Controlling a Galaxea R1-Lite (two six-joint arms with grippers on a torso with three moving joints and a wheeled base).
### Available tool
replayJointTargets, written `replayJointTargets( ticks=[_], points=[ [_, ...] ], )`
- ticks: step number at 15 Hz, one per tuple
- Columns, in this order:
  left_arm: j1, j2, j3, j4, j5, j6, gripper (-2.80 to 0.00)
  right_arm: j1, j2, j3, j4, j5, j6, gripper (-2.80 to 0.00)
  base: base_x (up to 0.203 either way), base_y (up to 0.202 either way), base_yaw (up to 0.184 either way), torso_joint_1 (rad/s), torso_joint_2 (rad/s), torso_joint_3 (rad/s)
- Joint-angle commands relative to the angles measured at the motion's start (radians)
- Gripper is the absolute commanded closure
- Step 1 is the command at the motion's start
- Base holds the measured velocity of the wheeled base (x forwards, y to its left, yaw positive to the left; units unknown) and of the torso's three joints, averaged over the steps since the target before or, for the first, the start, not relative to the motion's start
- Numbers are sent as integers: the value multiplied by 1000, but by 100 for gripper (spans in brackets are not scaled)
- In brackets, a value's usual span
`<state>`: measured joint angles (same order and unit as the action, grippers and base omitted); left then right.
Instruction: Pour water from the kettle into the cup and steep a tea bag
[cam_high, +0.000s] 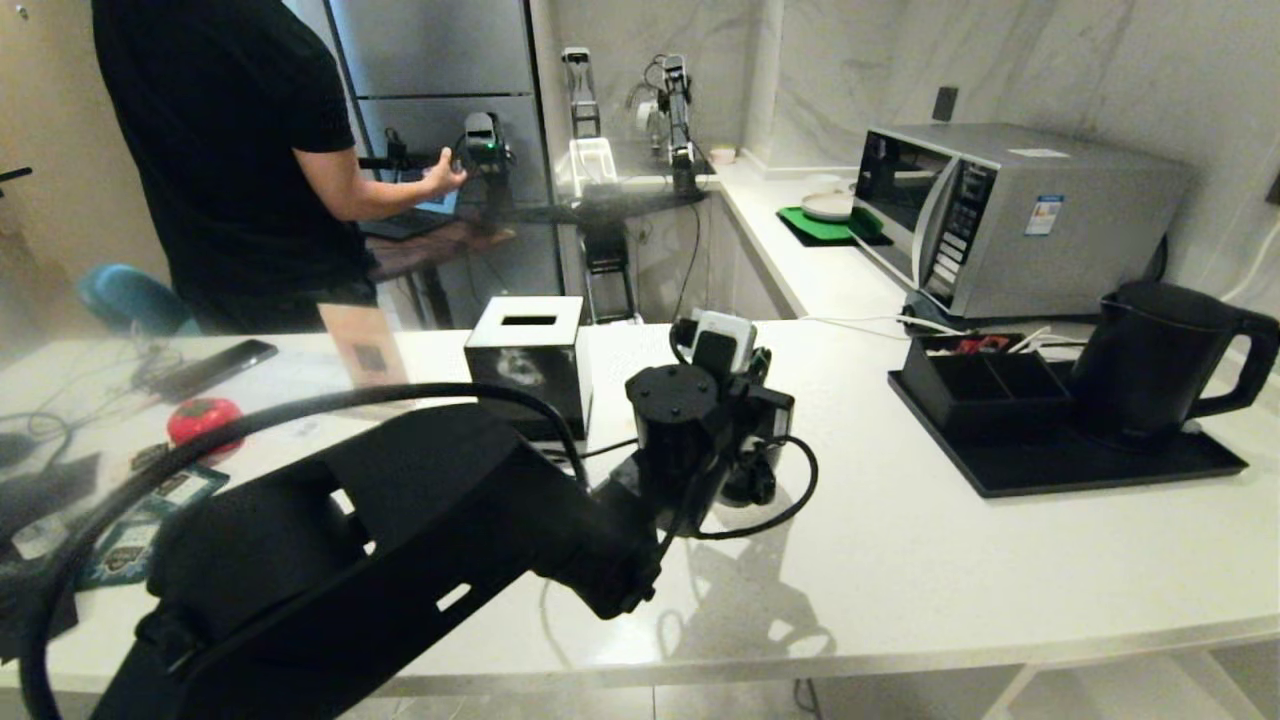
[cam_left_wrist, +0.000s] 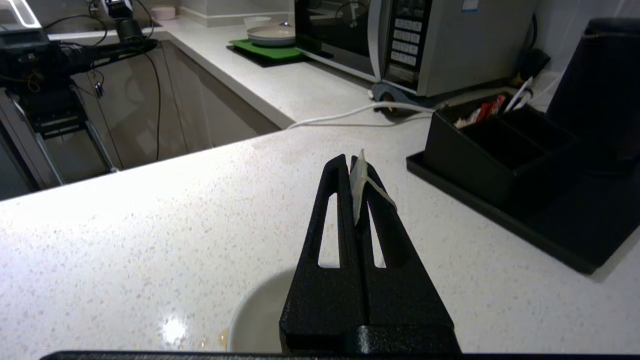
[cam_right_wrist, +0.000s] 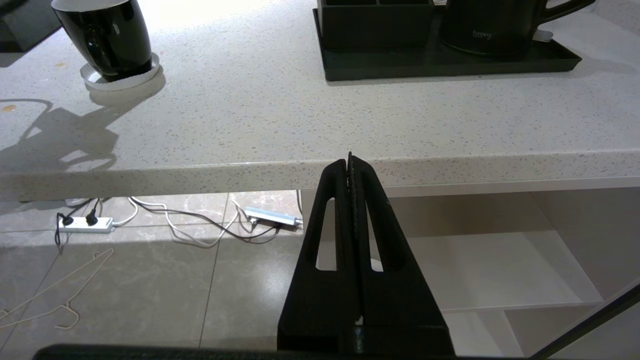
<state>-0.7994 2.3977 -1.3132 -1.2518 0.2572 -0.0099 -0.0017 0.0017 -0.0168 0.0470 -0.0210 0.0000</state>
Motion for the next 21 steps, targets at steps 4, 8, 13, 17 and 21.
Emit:
replayJointTargets(
  ticks=[4, 8, 13, 17, 21],
  points=[
    [1, 5, 22, -18, 1, -2, 0, 0, 0, 0, 1, 0, 0, 0, 0, 0, 0, 0, 0, 0],
    [14, -16, 21, -18, 8, 3, 0, 0, 0, 0, 1, 0, 0, 0, 0, 0, 0, 0, 0, 0],
    [48, -68, 16, -9, 8, 42, 0, 0, 0, 0, 1, 0, 0, 0, 0, 0, 0, 0, 0, 0],
    [54, -68, -28, 9, 9, 48, 0, 0, 0, 0, 1, 0, 0, 0, 0, 0, 0, 0, 0, 0],
    [58, -75, -141, 91, 8, 50, 0, 0, 0, 0, 1, 0, 0, 0, 0, 0, 0, 0, 0, 0]
  ],
)
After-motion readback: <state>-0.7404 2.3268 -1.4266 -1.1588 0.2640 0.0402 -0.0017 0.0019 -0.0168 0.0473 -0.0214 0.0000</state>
